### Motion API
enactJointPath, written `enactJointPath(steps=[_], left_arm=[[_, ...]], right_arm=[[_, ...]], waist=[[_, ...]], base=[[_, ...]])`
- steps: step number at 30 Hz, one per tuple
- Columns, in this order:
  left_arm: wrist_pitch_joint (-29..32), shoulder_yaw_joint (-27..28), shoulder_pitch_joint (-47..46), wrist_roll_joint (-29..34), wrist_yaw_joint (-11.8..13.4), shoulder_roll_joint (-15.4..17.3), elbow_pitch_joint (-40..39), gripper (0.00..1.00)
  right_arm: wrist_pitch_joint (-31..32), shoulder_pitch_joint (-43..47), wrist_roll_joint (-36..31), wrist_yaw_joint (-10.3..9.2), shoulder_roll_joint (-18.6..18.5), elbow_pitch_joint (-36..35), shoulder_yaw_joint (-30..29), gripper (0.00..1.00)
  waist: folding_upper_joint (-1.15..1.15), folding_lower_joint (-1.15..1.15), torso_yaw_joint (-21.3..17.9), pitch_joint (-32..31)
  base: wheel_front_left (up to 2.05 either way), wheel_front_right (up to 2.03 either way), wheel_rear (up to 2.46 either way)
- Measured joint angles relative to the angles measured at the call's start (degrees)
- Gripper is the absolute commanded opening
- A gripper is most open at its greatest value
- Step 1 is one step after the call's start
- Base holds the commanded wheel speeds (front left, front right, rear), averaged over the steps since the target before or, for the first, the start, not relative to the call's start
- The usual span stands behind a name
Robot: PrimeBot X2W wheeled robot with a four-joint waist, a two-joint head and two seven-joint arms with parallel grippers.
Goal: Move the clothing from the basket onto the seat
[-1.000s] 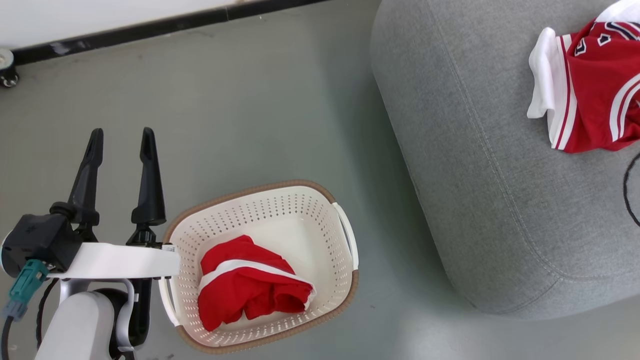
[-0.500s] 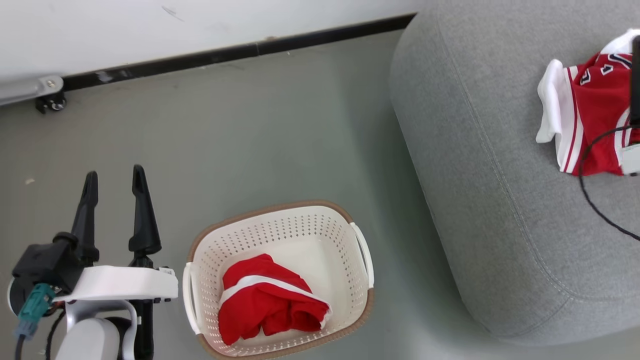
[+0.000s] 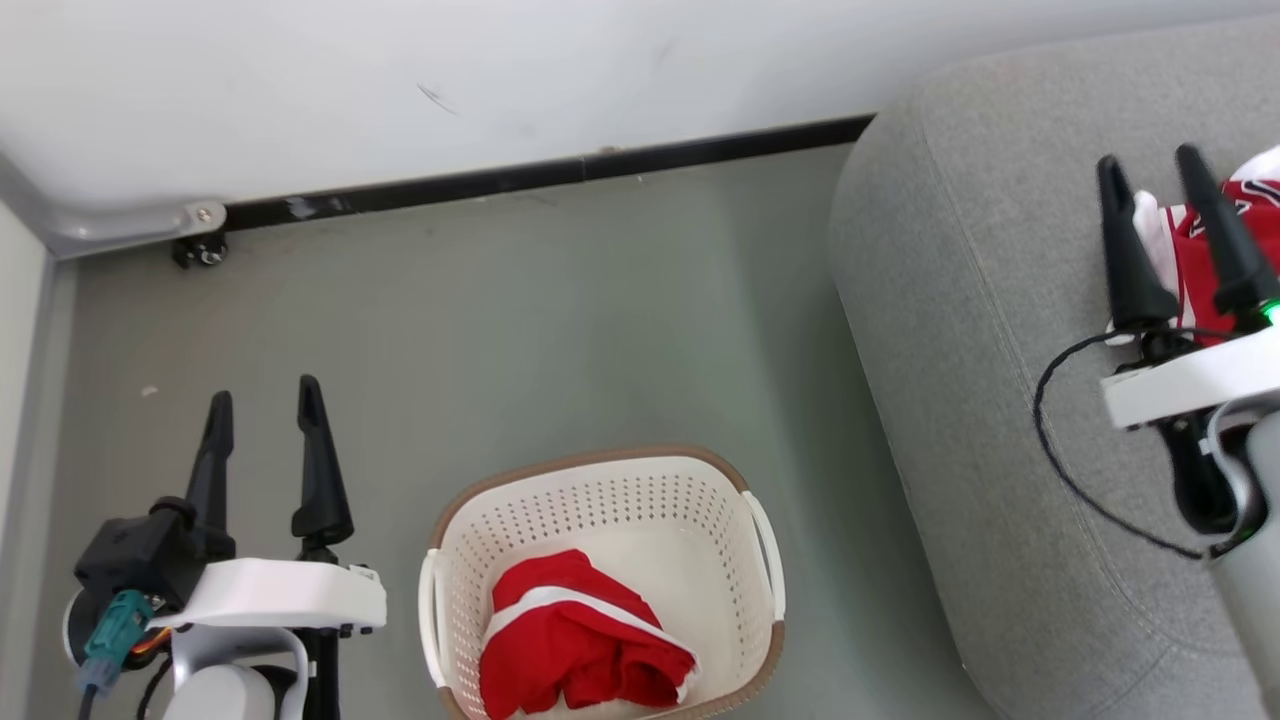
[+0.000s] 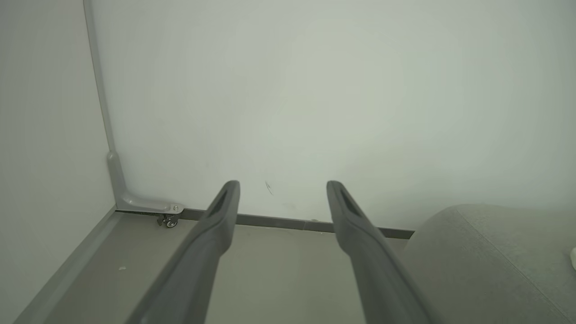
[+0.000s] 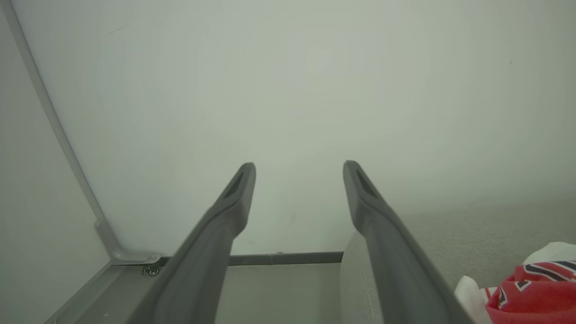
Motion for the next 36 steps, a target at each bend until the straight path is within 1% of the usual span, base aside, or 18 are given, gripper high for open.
enactJointPath(steps=[4, 15, 23, 31, 36], left_arm=[[-0.41, -0.12, 0.68, 0.12, -0.01, -0.77, 0.16, 1.00], [-0.41, -2.42, 2.91, 2.86, -0.56, -1.09, 2.01, 1.00], [-0.41, -4.43, 4.74, 4.23, -1.12, -1.65, 3.89, 1.00], [-0.41, -4.55, 5.83, 4.24, -1.13, -2.26, 5.06, 1.00], [-0.41, -4.31, 7.01, 4.58, -1.12, -2.37, 5.22, 1.00]], right_arm=[[-0.01, 2.24, -1.12, 0.00, 1.61, -0.81, 0.22, 1.00], [-0.01, 10.68, -5.80, 0.00, 6.53, -1.57, -0.59, 1.00], [-0.01, 16.42, -10.07, 0.00, 8.87, -1.64, -3.44, 1.00], [-0.01, 22.15, -13.60, 0.00, 12.83, -3.03, -6.46, 1.00], [-0.01, 24.79, -16.04, 0.00, 14.55, -3.80, -8.22, 1.00]], waist=[[0.00, 0.00, 0.72, -1.19], [0.00, 0.00, 2.72, -5.71], [0.00, 0.00, 3.53, -8.70], [0.00, 0.00, 3.88, -10.98], [0.00, 0.00, 3.90, -12.05]], base=[[0.00, 0.00, 0.00], [0.00, 0.00, 0.00], [0.00, 0.00, 0.00], [0.00, 0.00, 0.00], [0.00, 0.00, 0.00]])
